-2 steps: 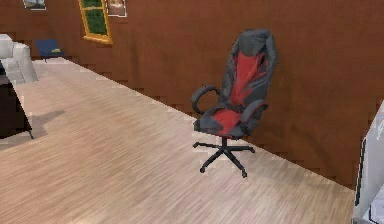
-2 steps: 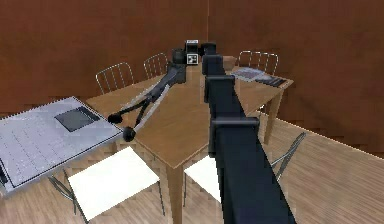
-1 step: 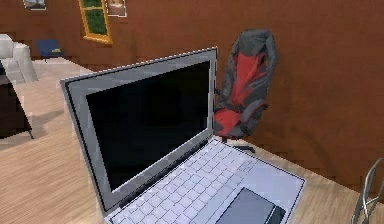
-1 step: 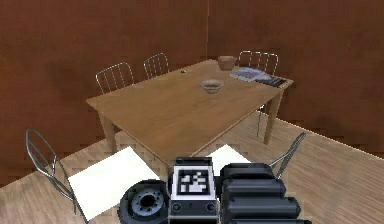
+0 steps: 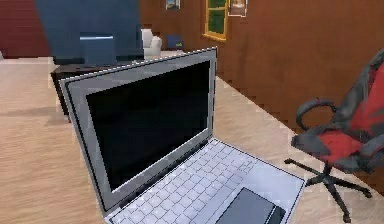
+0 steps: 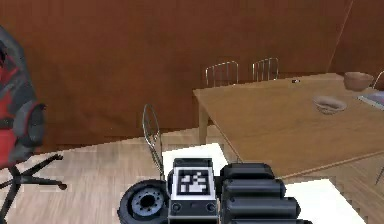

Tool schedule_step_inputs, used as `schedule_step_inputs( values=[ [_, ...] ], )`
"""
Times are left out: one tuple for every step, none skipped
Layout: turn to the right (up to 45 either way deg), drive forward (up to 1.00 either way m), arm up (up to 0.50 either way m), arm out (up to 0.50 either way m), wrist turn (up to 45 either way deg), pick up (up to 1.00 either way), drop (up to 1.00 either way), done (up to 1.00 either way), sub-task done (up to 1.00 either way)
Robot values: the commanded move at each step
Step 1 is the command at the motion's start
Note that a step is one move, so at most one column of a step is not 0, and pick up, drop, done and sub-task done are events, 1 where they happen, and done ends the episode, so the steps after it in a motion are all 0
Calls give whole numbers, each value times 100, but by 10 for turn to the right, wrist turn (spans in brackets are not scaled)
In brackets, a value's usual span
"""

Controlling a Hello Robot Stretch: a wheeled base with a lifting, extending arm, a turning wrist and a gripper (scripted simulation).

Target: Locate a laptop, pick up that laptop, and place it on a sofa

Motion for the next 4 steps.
schedule_step_inputs(
  values=[
    [0,100,0,0,0,0,0,0,0],
    [0,100,0,0,0,0,0,0,0],
    [0,75,0,0,0,0,0,0,0],
    [-150,0,0,0,0,0,0,0,0]
  ],
)
